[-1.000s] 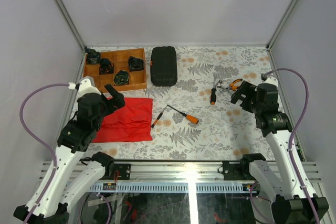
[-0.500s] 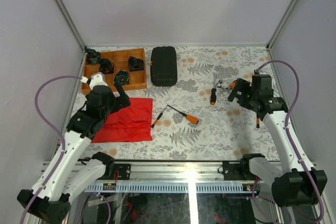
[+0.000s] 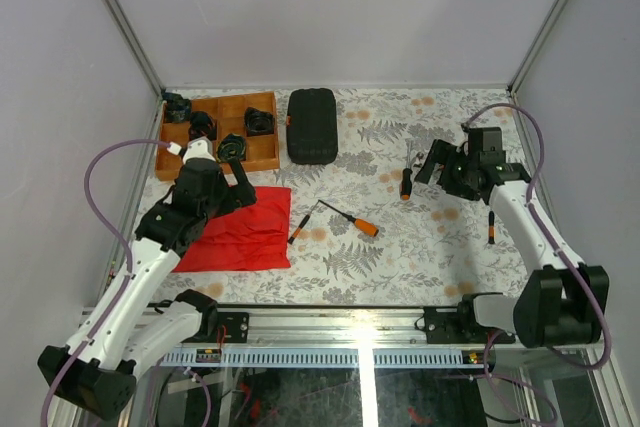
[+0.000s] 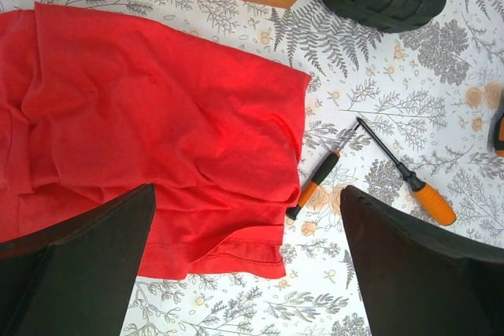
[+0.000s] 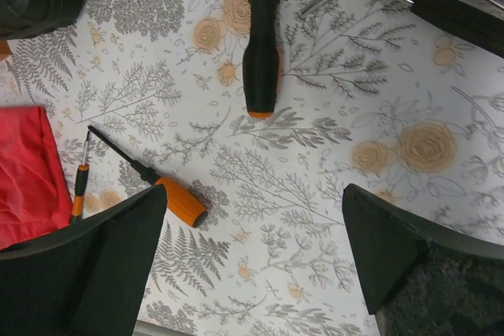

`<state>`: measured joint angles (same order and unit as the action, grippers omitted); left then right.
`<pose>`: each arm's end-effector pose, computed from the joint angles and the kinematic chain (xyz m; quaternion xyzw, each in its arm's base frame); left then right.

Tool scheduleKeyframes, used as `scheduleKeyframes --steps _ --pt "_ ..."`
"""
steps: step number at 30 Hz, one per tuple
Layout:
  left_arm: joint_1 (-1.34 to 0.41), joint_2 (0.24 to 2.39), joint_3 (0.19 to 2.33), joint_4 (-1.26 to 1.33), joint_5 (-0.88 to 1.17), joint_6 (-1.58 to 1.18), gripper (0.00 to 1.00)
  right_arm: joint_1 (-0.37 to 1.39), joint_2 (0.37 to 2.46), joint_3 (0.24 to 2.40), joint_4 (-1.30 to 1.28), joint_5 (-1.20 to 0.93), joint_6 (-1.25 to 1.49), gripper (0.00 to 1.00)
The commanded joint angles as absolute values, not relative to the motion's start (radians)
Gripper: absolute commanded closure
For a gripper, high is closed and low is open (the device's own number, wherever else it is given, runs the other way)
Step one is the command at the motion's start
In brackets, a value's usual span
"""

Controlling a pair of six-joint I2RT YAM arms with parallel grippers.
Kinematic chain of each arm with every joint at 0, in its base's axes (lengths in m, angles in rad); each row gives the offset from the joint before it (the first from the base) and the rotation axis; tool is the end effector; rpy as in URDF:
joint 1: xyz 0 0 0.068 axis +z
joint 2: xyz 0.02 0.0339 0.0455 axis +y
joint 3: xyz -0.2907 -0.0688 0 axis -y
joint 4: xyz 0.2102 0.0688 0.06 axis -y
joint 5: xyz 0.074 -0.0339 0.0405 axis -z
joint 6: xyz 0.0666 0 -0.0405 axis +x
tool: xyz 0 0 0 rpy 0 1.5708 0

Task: Sort the tools into containers
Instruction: Move the storage box to the center of the board.

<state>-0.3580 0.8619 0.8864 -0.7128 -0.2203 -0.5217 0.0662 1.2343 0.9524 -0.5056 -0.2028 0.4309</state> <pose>0.1426 -0.0378 0.3110 -0.1203 0.8919 -0.0908 0.4264 0.2394 0.0293 0.2884 0.1288 0.9113 0.1841 0.3451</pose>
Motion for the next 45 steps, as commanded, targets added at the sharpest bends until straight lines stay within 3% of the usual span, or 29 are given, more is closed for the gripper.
scheduleKeyframes --steps 1,9,16,26,37,45 --pt "-0.351 0.865 0.905 -0.704 -0.198 -0.512 0.0 0.12 1.325 1.029 -0.356 -0.261 0.499 0.01" --pt "-0.35 0.757 0.876 -0.658 -0.17 -0.499 0.0 0.28 1.544 1.091 -0.091 -0.274 0.595 0.0" --pt "-0.348 0.785 0.879 -0.653 -0.149 -0.483 0.0 0.407 1.804 1.291 0.038 -0.287 0.569 0.04" --pt "-0.347 0.75 0.869 -0.64 -0.151 -0.479 0.0 0.438 2.15 1.703 -0.058 -0.292 0.549 0.06" --pt "-0.348 0.754 0.868 -0.636 -0.13 -0.474 0.0 0.446 2.391 2.041 -0.2 -0.288 0.531 0.13" --pt "-0.348 0.746 0.865 -0.628 -0.107 -0.467 0.0 0.445 2.444 2.098 -0.241 -0.251 0.523 0.31"
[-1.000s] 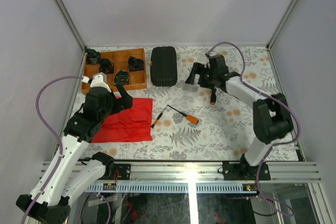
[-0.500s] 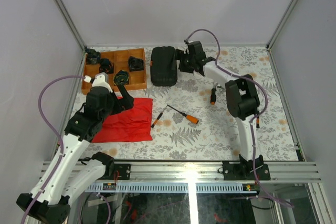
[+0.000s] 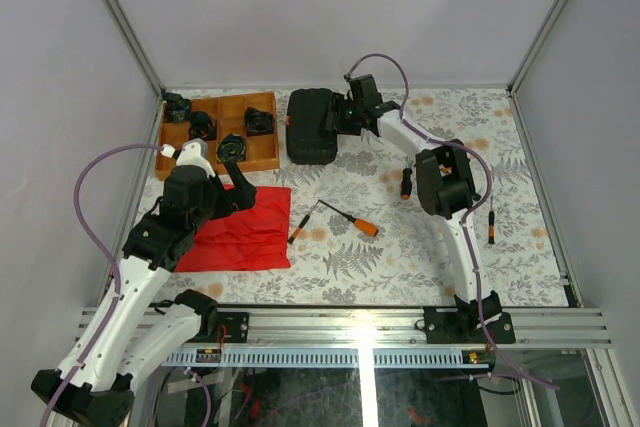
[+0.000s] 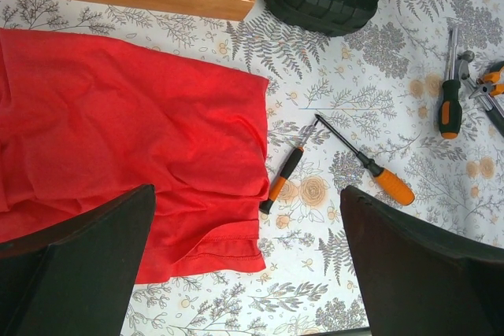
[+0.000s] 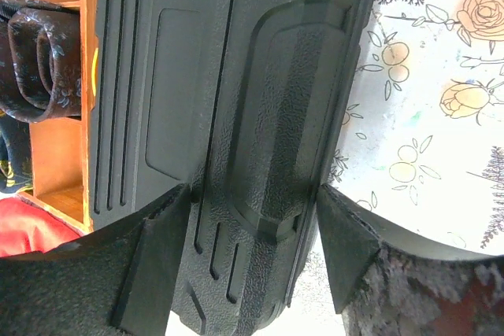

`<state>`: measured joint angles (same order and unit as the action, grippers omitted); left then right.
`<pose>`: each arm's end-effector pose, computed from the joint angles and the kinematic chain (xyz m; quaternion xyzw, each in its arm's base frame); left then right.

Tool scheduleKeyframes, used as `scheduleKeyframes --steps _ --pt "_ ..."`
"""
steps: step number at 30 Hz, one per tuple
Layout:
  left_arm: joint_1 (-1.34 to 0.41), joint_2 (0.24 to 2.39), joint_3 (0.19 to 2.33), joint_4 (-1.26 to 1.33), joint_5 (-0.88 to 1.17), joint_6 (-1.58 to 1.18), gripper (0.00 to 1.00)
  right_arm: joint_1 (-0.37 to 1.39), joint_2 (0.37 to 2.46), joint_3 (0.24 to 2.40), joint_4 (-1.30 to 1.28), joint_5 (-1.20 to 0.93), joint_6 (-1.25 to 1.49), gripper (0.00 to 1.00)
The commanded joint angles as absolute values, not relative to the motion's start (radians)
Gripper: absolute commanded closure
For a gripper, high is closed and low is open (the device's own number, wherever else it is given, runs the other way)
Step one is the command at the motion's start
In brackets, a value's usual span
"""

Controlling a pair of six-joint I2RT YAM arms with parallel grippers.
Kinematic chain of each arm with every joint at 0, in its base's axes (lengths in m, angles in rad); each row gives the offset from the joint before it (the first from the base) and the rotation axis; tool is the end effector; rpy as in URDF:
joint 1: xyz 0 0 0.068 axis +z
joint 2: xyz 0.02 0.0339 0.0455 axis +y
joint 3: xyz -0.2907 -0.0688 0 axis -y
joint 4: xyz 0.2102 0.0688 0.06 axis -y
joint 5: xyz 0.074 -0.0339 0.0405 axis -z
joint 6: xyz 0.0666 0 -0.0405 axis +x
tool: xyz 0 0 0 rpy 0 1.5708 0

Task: Sort the tools into containers
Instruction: Move the storage box to the center of the board.

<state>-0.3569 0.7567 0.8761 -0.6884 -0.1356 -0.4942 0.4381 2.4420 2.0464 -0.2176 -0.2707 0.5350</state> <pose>0.1232 -0.0363 0.3223 -0.0925 0.8708 -0.1437 0.4609 0.5109 0.2590 0.1955 -0.0195 0.8814 0.3193 0.3475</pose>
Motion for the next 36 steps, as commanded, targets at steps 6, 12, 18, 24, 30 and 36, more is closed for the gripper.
scheduleKeyframes --steps 6,12,18,24,30,36 --pt "-0.348 0.744 0.864 -0.625 -0.104 -0.467 0.0 0.446 2.456 2.081 -0.259 -0.253 0.515 0.48" --pt "-0.348 0.751 0.864 -0.624 -0.097 -0.465 0.0 0.446 2.399 1.958 -0.226 -0.236 0.482 0.55" --pt "-0.348 0.757 0.864 -0.625 -0.093 -0.463 0.0 0.445 2.354 1.893 -0.239 -0.237 0.431 0.55" --pt "-0.35 0.743 0.865 -0.632 -0.118 -0.47 0.0 0.446 2.273 1.779 -0.23 -0.236 0.397 0.56" --pt "-0.347 0.714 0.879 -0.672 -0.23 -0.503 0.0 0.443 2.155 1.596 -0.238 -0.115 0.374 0.55" --pt "-0.348 0.66 0.869 -0.673 -0.266 -0.517 0.0 0.443 2.022 1.412 -0.237 -0.073 0.322 0.55"
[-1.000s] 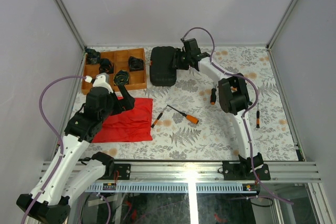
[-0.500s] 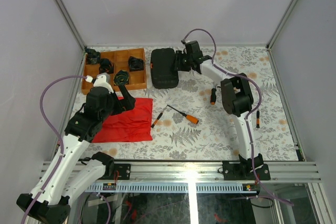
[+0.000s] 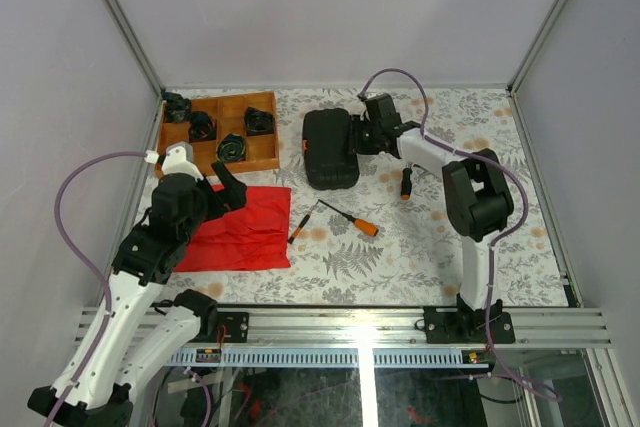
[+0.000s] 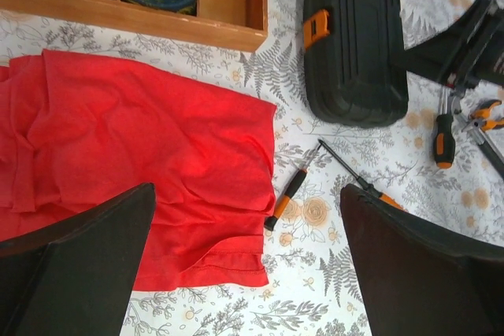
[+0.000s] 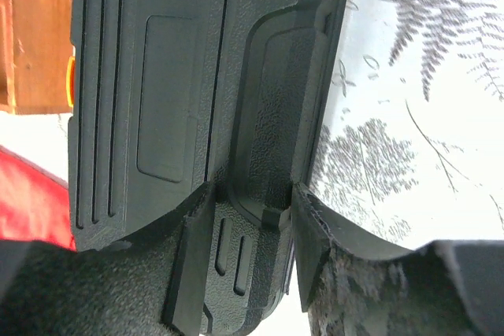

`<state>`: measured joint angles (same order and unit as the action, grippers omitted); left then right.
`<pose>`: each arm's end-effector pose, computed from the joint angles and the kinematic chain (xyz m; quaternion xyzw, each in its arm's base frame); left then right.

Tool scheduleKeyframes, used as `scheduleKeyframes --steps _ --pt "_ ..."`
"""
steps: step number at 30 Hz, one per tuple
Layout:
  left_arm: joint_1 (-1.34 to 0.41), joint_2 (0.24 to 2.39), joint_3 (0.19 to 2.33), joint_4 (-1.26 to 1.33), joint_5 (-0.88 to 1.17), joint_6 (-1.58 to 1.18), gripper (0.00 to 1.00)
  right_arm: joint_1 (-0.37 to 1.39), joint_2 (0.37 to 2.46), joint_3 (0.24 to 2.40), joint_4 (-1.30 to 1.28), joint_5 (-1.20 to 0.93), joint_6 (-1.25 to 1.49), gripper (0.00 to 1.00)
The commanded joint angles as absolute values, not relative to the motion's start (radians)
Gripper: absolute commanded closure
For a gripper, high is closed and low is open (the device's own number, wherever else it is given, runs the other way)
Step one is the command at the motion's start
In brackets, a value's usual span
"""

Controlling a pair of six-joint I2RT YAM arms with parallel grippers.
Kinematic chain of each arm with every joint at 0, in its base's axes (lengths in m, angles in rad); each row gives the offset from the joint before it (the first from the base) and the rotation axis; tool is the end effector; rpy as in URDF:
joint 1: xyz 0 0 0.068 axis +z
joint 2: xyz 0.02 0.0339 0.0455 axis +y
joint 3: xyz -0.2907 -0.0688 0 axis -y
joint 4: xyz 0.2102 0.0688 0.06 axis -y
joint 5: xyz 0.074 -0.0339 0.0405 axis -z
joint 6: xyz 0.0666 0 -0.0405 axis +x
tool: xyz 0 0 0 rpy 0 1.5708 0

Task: Sort the tools into containers
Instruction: Move the storage box to the center of the board.

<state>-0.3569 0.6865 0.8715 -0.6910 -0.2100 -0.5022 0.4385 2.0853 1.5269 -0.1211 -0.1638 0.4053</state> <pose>0.1102 -0.0263 0.3280 -0.1153 0.8507 -0.1281 0.4966 0.4316 0.2144 0.2183 -0.0502 0.8986 0.2433 0.3617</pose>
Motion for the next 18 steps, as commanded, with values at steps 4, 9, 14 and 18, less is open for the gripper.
scheduleKeyframes --steps 4,9,14,18 --pt "-0.348 0.667 0.871 -0.679 -0.281 -0.52 0.0 0.443 1.935 1.288 -0.216 -0.044 0.296 0.54" --pt "-0.347 0.689 0.875 -0.68 -0.268 -0.522 0.0 0.441 1.847 1.175 -0.198 -0.019 0.272 0.52" --pt "-0.346 0.7 0.881 -0.678 -0.275 -0.515 0.0 0.44 1.785 1.099 -0.196 -0.014 0.28 0.5" --pt "-0.343 0.726 0.898 -0.678 -0.266 -0.506 0.0 0.437 1.735 1.037 -0.189 -0.028 0.292 0.5"
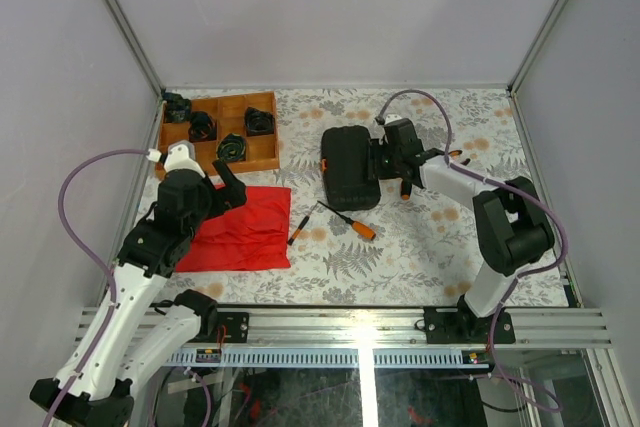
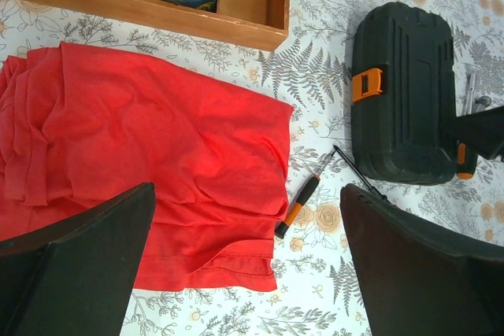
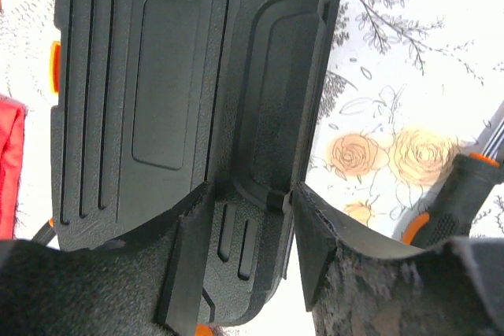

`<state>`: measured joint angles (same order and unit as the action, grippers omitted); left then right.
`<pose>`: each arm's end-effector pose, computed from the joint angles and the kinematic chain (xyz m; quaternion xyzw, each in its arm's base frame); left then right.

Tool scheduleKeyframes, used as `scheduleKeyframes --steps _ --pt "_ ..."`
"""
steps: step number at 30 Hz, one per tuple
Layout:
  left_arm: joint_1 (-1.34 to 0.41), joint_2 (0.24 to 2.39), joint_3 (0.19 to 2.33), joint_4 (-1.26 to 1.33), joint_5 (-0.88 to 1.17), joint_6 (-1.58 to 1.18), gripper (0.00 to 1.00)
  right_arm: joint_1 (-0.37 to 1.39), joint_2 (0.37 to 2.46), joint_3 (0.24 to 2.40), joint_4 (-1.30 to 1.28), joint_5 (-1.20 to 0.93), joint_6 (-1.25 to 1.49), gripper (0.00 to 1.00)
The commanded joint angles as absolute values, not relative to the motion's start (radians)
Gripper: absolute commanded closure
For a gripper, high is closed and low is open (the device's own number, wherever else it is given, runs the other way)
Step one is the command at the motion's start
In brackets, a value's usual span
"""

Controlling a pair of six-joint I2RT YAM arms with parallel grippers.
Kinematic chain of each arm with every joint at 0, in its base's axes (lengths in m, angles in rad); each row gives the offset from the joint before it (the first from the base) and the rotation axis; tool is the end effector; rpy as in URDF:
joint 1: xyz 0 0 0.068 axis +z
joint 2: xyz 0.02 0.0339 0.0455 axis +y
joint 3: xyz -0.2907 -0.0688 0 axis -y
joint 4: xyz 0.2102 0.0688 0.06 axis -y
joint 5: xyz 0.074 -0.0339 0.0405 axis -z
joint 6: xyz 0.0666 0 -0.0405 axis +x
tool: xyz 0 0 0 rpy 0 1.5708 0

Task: Sort the tools into containers
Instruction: Move the storage box to the center of the board.

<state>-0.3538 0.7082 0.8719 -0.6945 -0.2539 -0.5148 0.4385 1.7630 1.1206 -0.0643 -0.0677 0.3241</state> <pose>0.1148 -0.0246 0.3260 -0.1319 0.8530 -0.1077 0.4934 0.3481 0.1682 0.2298 -0.0660 0.9053 0.1843 0.3770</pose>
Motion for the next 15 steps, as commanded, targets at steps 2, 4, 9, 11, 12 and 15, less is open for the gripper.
scheduleKeyframes --steps 2,4,9,11,12,15 --pt "-0.342 0.74 0.905 -0.664 -0.221 -0.491 0.0 0.438 1.71 1.003 -0.188 -0.037 0.288 0.5" --pt "-0.342 0.752 0.912 -0.645 -0.164 -0.489 0.0 0.438 1.678 0.969 -0.187 -0.055 0.278 0.49" --pt "-0.342 0.762 0.885 -0.549 -0.014 -0.52 0.0 0.437 1.583 0.872 -0.161 -0.088 0.283 0.47" --pt "-0.342 0.77 0.866 -0.518 0.009 -0.545 0.0 0.438 1.555 0.859 -0.158 -0.103 0.284 0.44" --pt "-0.342 0.773 0.857 -0.503 0.016 -0.556 0.0 0.438 1.542 0.861 -0.158 -0.113 0.285 0.42" --pt "-0.342 0.786 0.837 -0.47 0.023 -0.585 0.0 0.438 1.514 0.884 -0.158 -0.133 0.285 0.34"
